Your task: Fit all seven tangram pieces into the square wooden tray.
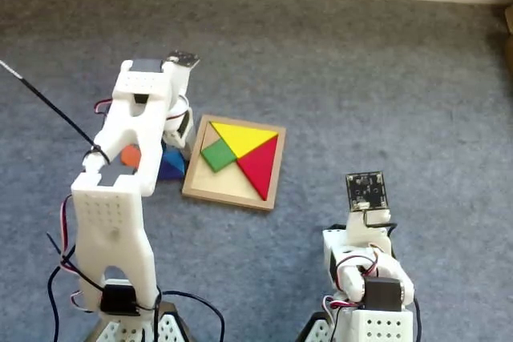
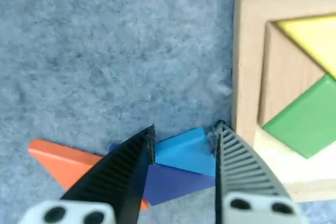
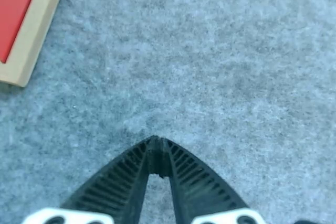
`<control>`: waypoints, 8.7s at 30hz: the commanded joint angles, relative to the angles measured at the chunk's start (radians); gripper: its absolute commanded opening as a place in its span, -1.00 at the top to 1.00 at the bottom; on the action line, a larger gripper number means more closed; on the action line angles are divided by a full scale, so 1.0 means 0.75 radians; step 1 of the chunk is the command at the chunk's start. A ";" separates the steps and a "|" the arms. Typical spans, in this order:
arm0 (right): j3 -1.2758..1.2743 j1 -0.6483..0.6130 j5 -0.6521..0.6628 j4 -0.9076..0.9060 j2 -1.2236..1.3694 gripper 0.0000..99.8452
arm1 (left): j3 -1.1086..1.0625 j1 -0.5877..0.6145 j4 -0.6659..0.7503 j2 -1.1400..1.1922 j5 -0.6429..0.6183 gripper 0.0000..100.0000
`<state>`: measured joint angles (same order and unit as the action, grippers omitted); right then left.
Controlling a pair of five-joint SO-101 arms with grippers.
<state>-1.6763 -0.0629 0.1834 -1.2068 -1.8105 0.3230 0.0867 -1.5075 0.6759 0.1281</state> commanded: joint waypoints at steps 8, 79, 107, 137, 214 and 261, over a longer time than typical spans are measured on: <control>-0.191 0.015 0.000 -0.011 0.017 0.97 | -0.003 0.212 -0.121 -0.015 0.110 0.63; -0.191 0.015 0.000 -0.011 0.017 0.97 | -1.257 0.377 0.489 -0.883 0.804 0.63; -0.191 0.015 0.000 -0.011 0.017 0.97 | -0.879 0.220 0.446 -0.913 0.677 0.56; -0.191 0.015 0.000 -0.011 0.017 0.97 | -0.365 0.234 0.278 -0.249 0.700 0.51; -0.191 0.015 0.000 -0.011 0.017 0.97 | -0.529 -0.410 0.072 -0.723 0.839 0.70; -0.191 0.015 0.000 -0.011 0.017 0.97 | -0.470 -0.306 0.364 -0.359 0.503 0.53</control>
<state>-1.6763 -0.0629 0.1834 -1.2068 -1.8105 -0.0637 -0.1465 -1.2589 0.3905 0.5194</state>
